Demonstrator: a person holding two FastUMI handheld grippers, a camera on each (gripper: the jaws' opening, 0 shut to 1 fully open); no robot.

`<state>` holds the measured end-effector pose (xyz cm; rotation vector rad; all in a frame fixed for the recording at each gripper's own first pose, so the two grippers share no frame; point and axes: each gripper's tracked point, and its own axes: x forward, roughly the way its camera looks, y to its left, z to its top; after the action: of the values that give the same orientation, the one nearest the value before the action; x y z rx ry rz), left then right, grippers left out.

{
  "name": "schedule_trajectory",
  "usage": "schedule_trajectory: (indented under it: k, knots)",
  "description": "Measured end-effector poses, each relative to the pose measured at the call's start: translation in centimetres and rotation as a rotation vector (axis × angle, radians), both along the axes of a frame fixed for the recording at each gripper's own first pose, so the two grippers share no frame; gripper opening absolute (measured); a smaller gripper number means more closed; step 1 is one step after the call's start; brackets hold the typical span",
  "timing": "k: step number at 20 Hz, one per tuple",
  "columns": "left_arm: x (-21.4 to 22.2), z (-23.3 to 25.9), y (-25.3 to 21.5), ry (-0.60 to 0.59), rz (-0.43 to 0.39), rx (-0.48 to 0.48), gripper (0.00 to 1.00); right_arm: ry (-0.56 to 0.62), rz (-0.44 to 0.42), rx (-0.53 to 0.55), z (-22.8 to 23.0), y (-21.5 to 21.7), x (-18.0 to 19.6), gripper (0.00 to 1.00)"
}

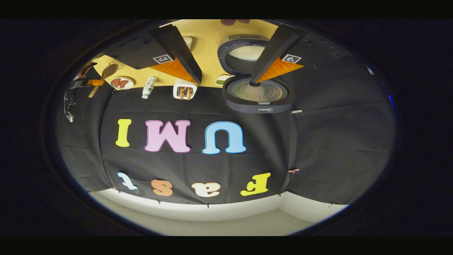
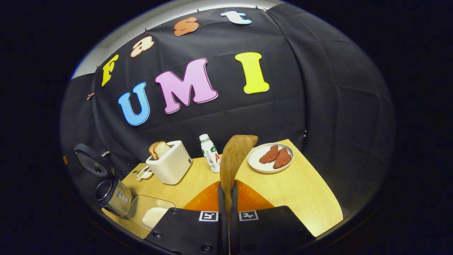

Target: Close the left gripper, press the button to open the rice cooker; take a wooden spoon from the chopstick holder with the right hand, scoop a spoonful of rice and pour it into the rice cooker, then put the wooden spoon back into the chopstick holder.

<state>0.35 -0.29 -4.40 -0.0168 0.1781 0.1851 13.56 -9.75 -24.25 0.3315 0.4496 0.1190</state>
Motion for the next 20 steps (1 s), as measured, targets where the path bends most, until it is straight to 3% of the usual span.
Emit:
schedule_trajectory:
  k: [5, 10, 20]
  knots:
    - [-0.1, -0.4, 2.4, -0.003, -0.018, -0.016, 0.95, -0.071, 0.044, 0.028, 4.7, 5.5, -1.0, 0.06]
    - [-0.1, -1.1, 4.0, 0.007, -0.051, -0.023, 0.95, -0.099, 0.13, -0.029, 5.5, 12.5, -2.3, 0.06]
    - [0.4, -2.5, 6.7, 0.018, -0.133, -0.04, 0.93, -0.085, 0.257, -0.397, -1.9, 22.1, -3.7, 0.06]
